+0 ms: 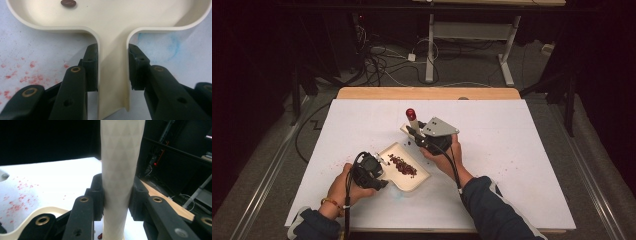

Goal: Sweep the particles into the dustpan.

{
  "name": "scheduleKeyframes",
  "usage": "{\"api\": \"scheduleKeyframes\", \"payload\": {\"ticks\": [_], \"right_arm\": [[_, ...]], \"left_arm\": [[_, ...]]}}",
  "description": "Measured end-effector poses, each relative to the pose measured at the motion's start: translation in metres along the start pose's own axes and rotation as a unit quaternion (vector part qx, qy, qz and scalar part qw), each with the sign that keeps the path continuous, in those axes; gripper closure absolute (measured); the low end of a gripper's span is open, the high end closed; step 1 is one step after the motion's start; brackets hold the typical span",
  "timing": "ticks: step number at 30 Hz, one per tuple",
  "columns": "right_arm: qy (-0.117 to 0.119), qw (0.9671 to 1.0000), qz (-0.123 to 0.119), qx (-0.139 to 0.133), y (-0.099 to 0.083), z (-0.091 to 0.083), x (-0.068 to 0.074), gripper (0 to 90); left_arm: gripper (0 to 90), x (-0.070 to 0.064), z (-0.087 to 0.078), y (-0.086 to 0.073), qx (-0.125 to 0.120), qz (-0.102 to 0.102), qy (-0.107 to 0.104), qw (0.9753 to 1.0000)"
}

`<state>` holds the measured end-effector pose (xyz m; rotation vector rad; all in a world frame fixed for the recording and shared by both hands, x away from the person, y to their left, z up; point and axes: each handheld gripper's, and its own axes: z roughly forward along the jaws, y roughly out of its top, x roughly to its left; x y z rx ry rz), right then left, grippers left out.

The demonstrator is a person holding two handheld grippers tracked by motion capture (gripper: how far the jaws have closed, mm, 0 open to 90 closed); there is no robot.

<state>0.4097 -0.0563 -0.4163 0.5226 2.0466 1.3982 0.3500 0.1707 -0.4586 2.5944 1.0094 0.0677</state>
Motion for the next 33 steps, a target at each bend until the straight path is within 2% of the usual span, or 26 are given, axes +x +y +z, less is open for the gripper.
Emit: {"api": "scheduleKeyframes", "payload": {"ticks": [3,8,9,11,14,15,16,17,18,20,22,24,27,29,30,32,33], "right_arm": [[0.011,0.9999,-0.002,-0.001,0.0,0.001,0.002,70.8],[0.026,0.9996,0.005,-0.006,0.0,0.001,0.003,70.7],[0.03,0.9995,0.003,-0.004,0.0,0.001,0.004,70.7],[0.052,0.9986,0.006,-0.013,0.0,-0.004,0.008,70.7],[0.056,0.9984,-0.001,-0.011,0.0,-0.009,0.013,70.7],[0.071,0.9973,0.004,-0.016,0.001,-0.015,0.017,70.8],[0.071,0.9973,0.004,-0.016,0.001,-0.015,0.017,70.8],[0.079,0.9966,0.006,-0.02,0.003,-0.019,0.019,70.8],[0.103,0.9942,0.007,-0.03,0.007,-0.027,0.022,70.9],[0.106,0.9938,0.001,-0.032,0.01,-0.03,0.025,70.8],[0.107,0.9935,-0.011,-0.038,0.014,-0.036,0.027,70.8],[0.104,0.9937,-0.01,-0.041,0.017,-0.039,0.026,70.8],[0.078,0.996,-0.008,-0.042,0.02,-0.046,0.017,70.8],[0.073,0.9964,-0.007,-0.042,0.02,-0.048,0.014,70.8],[0.061,0.9975,0.004,-0.035,0.019,-0.053,0.009,70.8],[0.048,0.9985,0.002,-0.026,0.017,-0.059,0.004,70.8],[0.048,0.9985,0.002,-0.026,0.017,-0.059,0.004,70.8]], "left_arm": [[64.3,0.002,-0.001,-0.001,0.002,-0.003,-0.008,1.0],[64.3,0.004,-0.001,-0.001,0.005,-0.002,-0.01,0.9999],[64.3,0.003,-0.001,-0.001,0.003,-0.007,-0.011,0.9999],[64.3,0.004,-0.001,-0.001,0.003,-0.007,-0.013,0.9999],[64.3,0.004,-0.001,-0.001,0.004,-0.009,-0.011,0.9999],[64.3,0.004,-0.001,-0.001,0.004,-0.008,-0.01,0.9999],[64.3,0.003,-0.001,-0.001,0.005,-0.007,-0.009,0.9999],[64.3,0.003,-0.001,-0.001,0.007,-0.006,-0.008,0.9999],[64.3,0.003,-0.001,0.0,0.008,-0.006,-0.007,0.9999],[64.3,0.003,-0.001,0.0,0.009,-0.005,-0.007,0.9999],[64.3,0.003,-0.001,0.0,0.01,-0.004,-0.006,0.9999],[64.3,0.003,-0.001,0.0,0.01,-0.004,-0.006,0.9999],[64.3,0.003,-0.001,0.0,0.01,-0.002,-0.005,0.9999],[64.3,0.003,-0.001,0.0,0.01,-0.001,-0.004,0.9999],[64.3,0.002,-0.001,0.0,0.012,0.003,-0.001,0.9999],[64.3,0.0,-0.002,-0.002,0.02,0.018,0.007,0.9996],[64.3,0.0,-0.002,-0.002,0.02,0.018,0.007,0.9996]]}}
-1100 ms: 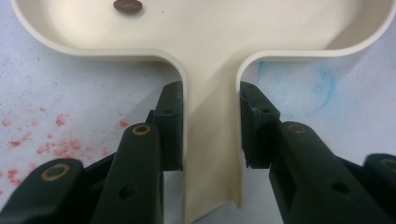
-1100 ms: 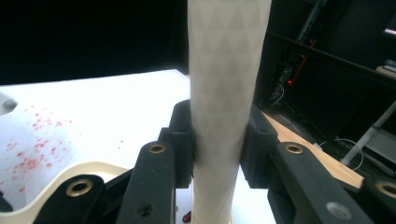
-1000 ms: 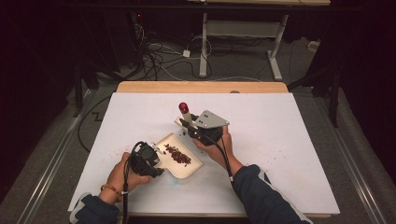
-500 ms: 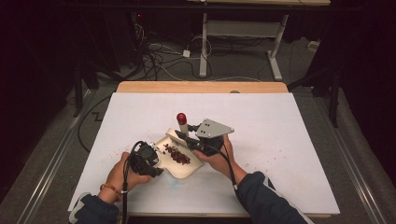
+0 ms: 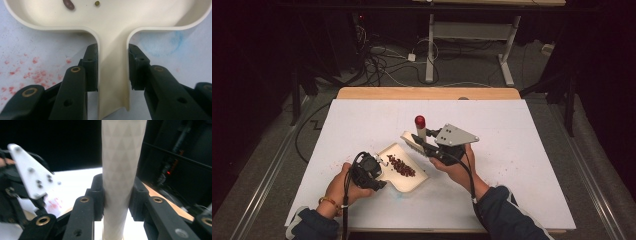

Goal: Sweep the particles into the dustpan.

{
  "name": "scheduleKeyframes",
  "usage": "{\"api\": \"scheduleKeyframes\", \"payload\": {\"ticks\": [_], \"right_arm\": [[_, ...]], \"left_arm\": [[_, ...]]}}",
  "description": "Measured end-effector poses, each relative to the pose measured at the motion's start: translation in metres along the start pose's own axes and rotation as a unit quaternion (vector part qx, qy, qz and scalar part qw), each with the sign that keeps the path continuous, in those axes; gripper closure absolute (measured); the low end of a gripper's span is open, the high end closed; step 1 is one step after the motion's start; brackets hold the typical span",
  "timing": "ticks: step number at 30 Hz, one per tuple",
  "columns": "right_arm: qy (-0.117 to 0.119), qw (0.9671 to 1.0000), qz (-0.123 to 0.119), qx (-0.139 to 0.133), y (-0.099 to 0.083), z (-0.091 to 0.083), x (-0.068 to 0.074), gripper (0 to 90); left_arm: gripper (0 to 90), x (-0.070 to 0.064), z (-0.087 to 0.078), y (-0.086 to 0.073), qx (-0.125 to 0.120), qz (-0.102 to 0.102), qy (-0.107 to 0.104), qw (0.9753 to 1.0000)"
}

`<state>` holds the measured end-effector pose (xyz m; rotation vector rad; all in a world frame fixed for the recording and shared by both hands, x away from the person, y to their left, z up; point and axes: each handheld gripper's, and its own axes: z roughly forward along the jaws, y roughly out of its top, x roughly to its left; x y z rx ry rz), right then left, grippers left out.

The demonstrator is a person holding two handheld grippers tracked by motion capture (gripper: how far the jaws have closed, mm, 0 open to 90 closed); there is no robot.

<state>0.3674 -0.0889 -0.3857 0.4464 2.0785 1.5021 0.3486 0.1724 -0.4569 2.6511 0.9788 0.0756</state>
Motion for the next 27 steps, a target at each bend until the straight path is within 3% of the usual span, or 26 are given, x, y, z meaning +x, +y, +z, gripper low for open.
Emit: {"api": "scheduleKeyframes", "payload": {"ticks": [4,8,13,18,23,25,27], "right_arm": [[-0.03,0.9995,0.007,0.011,-0.006,-0.023,-0.01,70.8],[-0.03,0.9991,0.018,0.024,-0.01,-0.036,-0.013,70.8],[-0.029,0.998,0.019,0.054,-0.018,-0.056,-0.007,70.8],[-0.013,0.9975,0.021,0.066,-0.025,-0.063,0.01,70.8],[0.003,0.9976,0.005,0.069,-0.024,-0.052,0.035,70.6],[0.011,0.9982,-0.005,0.059,-0.022,-0.048,0.046,70.6],[0.024,0.9985,0.003,0.048,-0.019,-0.047,0.052,70.7]], "left_arm": [[64.3,-0.003,-0.002,-0.003,0.004,0.008,0.006,0.9999],[64.3,-0.008,-0.003,-0.006,0.01,0.011,0.012,0.9998],[64.3,-0.013,-0.003,-0.008,0.016,0.016,0.018,0.9996],[64.2,-0.016,-0.003,-0.009,0.017,0.018,0.021,0.9995],[64.3,-0.016,-0.003,-0.008,0.019,0.014,0.02,0.9995],[64.3,-0.016,-0.002,-0.008,0.018,0.016,0.02,0.9995],[64.2,-0.015,-0.003,-0.009,0.017,0.016,0.019,0.9996]]}}
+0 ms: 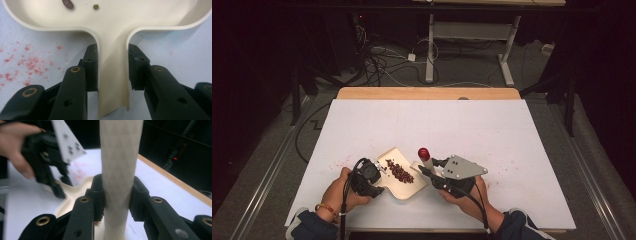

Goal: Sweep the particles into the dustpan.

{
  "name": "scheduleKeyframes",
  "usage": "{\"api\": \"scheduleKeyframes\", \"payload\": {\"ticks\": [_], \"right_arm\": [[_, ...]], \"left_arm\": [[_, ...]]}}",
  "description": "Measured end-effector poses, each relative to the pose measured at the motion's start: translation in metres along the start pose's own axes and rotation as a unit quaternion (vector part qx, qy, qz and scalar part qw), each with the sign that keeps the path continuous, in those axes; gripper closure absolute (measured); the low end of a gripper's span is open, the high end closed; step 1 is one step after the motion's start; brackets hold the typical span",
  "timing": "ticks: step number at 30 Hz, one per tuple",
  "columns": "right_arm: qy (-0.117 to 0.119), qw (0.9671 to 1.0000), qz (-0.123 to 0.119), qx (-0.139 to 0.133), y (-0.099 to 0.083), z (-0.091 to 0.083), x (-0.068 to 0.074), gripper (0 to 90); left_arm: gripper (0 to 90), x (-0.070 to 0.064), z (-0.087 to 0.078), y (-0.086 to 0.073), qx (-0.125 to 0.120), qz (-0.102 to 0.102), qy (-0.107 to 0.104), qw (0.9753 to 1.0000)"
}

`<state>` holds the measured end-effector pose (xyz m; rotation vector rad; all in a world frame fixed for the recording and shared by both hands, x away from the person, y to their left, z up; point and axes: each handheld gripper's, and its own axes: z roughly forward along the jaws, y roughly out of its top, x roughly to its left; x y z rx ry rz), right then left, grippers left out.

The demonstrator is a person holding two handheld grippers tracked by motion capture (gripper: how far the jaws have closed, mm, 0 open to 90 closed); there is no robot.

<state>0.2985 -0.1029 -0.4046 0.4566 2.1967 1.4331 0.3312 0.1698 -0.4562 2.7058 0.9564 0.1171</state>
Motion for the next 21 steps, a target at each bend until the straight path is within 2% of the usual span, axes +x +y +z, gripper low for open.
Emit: {"api": "scheduleKeyframes", "payload": {"ticks": [2,5,8,17,19,21], "right_arm": [[0.013,0.9998,0.006,-0.012,0.004,-0.003,0.004,70.8],[0.018,0.9995,0.014,-0.024,0.007,-0.007,0.002,70.8],[0.005,0.9995,0.01,-0.029,0.01,-0.013,-0.004,70.7],[-0.035,0.9985,0.037,-0.02,0.005,-0.025,-0.037,70.7],[-0.034,0.9981,0.048,-0.017,0.002,-0.025,-0.041,70.7],[-0.034,0.9985,0.043,-0.009,0.001,-0.022,-0.038,70.7]], "left_arm": [[64.3,0.001,0.0,-0.001,-0.003,-0.003,-0.005,1.0],[64.2,0.004,0.0,-0.003,-0.005,-0.005,-0.011,0.9999],[64.2,0.006,-0.001,-0.005,-0.006,-0.009,-0.01,0.9999],[64.2,0.011,-0.002,-0.01,-0.009,-0.017,-0.007,0.9998],[64.3,0.01,-0.002,-0.01,-0.006,-0.013,-0.003,0.9999],[64.3,0.007,-0.003,-0.008,0.005,-0.008,0.006,0.9999]]}}
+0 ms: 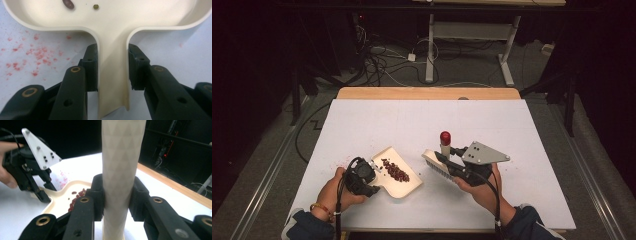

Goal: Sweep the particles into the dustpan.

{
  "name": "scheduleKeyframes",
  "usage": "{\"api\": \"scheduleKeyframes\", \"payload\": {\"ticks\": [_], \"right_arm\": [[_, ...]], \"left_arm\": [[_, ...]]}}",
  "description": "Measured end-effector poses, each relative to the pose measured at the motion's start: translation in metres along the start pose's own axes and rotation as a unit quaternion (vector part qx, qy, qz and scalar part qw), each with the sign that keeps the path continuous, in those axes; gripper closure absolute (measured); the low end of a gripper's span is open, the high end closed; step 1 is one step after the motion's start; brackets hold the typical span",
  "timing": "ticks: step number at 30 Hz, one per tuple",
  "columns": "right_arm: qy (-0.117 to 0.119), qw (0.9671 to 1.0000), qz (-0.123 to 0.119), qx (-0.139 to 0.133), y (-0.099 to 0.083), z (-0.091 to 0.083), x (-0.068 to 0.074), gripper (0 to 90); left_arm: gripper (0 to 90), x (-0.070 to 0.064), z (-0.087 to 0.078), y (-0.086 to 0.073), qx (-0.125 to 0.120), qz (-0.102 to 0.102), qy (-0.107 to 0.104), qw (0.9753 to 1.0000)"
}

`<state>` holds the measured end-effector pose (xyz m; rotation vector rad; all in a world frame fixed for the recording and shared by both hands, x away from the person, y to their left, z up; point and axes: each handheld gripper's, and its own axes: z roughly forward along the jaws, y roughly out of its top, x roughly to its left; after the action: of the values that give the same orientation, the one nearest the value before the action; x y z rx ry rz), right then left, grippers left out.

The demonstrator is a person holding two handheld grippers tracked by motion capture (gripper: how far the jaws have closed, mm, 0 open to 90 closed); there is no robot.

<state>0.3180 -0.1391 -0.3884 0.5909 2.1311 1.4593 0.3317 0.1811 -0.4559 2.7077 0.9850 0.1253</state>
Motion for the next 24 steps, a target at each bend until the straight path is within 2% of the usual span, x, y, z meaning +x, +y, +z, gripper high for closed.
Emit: {"api": "scheduleKeyframes", "payload": {"ticks": [2,6,10,12,14,16,24], "right_arm": [[0.003,1.0,-0.004,0.005,-0.002,0.004,0.005,70.7],[0.02,0.9997,-0.004,0.01,-0.005,0.013,0.018,70.8],[0.057,0.9983,0.003,-0.01,-0.003,0.019,0.034,70.8],[0.058,0.998,0.0,-0.025,0.0,0.018,0.038,70.8],[0.05,0.9981,-0.009,-0.035,0.003,0.013,0.037,70.8],[0.046,0.9981,-0.005,-0.04,0.004,0.008,0.033,70.7],[0.015,0.9994,-0.003,-0.03,0.006,-0.004,0.008,70.7]], "left_arm": [[64.3,-0.002,0.0,0.001,0.005,0.003,0.007,1.0],[64.3,-0.002,0.0,0.0,0.005,0.003,0.006,1.0],[64.2,-0.002,0.0,0.0,0.005,0.002,0.007,1.0],[64.3,-0.002,0.0,0.0,0.003,0.002,0.007,1.0],[64.2,-0.002,0.0,-0.001,0.001,-0.001,0.005,1.0],[64.2,-0.001,0.0,-0.001,0.0,-0.002,0.003,1.0],[64.2,0.001,0.001,-0.004,-0.007,-0.007,-0.006,0.9999]]}}
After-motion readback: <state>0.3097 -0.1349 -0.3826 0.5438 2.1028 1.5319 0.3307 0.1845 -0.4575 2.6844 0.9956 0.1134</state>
